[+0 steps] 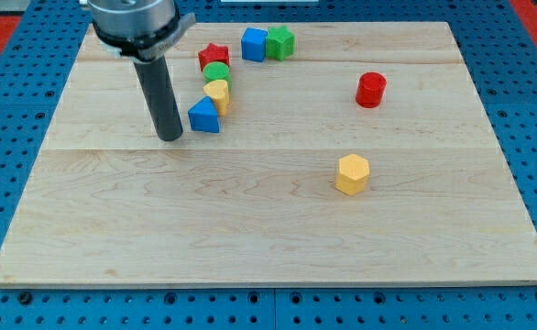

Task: Point your arm to the left of blue triangle

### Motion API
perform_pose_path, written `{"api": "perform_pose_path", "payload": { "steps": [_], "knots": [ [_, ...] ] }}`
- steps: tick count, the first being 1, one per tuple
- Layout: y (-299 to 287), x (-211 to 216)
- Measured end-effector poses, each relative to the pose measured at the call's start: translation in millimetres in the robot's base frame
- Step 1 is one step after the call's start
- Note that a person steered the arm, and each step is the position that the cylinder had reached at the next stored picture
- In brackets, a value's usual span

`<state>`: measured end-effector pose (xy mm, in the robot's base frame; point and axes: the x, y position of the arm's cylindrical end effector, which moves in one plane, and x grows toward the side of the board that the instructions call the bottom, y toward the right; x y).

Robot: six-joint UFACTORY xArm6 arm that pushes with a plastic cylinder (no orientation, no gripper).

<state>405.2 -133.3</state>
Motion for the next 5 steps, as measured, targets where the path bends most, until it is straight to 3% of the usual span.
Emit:
{"api": "perform_pose_path", "payload": {
  "steps": [1,5],
  "knots": [
    [-0.1,-25.0],
    [-5.5,-32.4]
  ]
}}
